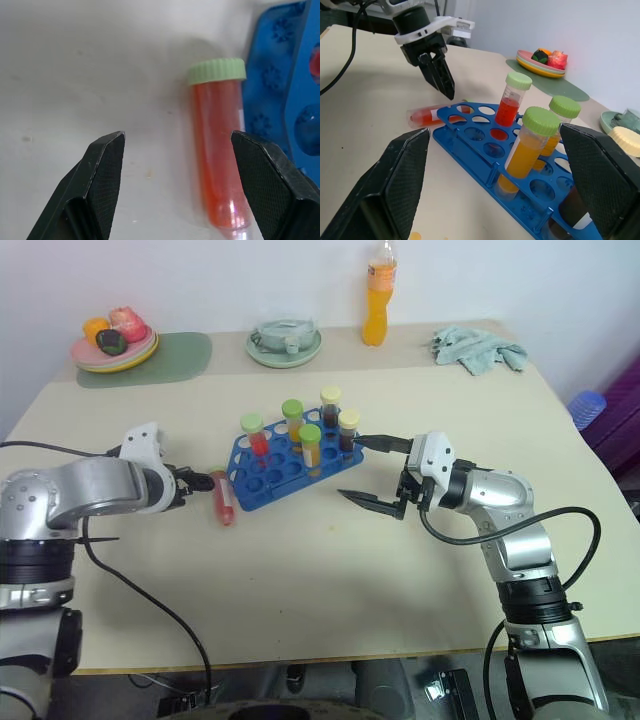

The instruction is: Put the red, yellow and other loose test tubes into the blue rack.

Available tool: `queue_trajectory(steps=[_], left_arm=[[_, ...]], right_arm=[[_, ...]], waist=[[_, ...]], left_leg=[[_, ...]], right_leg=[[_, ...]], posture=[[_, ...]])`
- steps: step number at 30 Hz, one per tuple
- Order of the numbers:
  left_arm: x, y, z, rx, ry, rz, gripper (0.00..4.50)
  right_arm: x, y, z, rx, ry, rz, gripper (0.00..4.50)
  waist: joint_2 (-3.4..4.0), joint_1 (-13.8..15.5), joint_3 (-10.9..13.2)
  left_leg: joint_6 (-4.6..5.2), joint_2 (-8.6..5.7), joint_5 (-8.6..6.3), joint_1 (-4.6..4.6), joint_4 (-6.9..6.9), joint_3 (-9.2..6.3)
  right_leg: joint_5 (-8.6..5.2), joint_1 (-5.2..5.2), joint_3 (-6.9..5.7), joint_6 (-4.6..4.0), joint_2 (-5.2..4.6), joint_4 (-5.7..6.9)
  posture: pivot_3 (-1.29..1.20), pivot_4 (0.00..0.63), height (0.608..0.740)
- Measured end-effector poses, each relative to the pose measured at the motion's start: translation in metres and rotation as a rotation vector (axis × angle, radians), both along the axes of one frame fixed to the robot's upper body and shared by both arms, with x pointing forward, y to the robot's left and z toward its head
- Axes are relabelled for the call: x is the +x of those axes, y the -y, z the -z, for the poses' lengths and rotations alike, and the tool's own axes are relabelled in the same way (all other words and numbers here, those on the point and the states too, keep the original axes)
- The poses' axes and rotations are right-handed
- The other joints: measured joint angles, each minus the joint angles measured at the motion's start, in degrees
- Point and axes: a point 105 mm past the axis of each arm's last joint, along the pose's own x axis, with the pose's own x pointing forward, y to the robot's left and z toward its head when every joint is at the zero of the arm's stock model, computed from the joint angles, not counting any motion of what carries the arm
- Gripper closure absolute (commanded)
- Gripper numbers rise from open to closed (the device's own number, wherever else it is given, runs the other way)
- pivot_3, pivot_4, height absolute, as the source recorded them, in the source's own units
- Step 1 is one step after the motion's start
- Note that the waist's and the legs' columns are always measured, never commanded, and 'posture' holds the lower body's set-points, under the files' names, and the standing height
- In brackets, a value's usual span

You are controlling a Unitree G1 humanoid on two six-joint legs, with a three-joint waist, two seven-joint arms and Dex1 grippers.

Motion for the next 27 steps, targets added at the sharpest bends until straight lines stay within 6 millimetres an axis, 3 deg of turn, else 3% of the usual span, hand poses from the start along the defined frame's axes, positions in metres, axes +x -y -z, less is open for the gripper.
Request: queue_trajectory(steps=[5,16,27], left_arm=[[0.001,0.012,0.008,-0.015,-0.043,-0.054,1.09],[-0.004,-0.009,0.013,0.023,-0.081,-0.156,1.09],[-0.004,0.001,0.017,-0.035,-0.104,-0.185,1.09]], right_arm=[[0.000,0.000,0.000,0.001,-0.001,0.003,0.28],[0.000,0.001,0.002,0.003,-0.008,0.010,0.28],[0.000,0.001,0.002,0.003,-0.007,0.009,0.28]], waist=[[-0.01,-0.1,0.0],[-0.01,0.0,0.0],[-0.01,1.1,0.0]], left_leg=[[-0.02,0.00,0.02,0.00,0.00,0.00],[-0.02,0.00,0.02,0.00,0.00,0.00],[-0.03,0.00,0.01,0.00,0.03,0.03]], right_leg=[[0.00,-0.01,0.00,0.00,0.00,0.00],[0.00,-0.02,0.00,0.00,0.01,0.02],[0.01,0.00,0.01,0.01,0.01,0.01]], posture=[[0.00,0.150,0.740],[0.00,0.150,0.740],[0.00,0.150,0.740]])
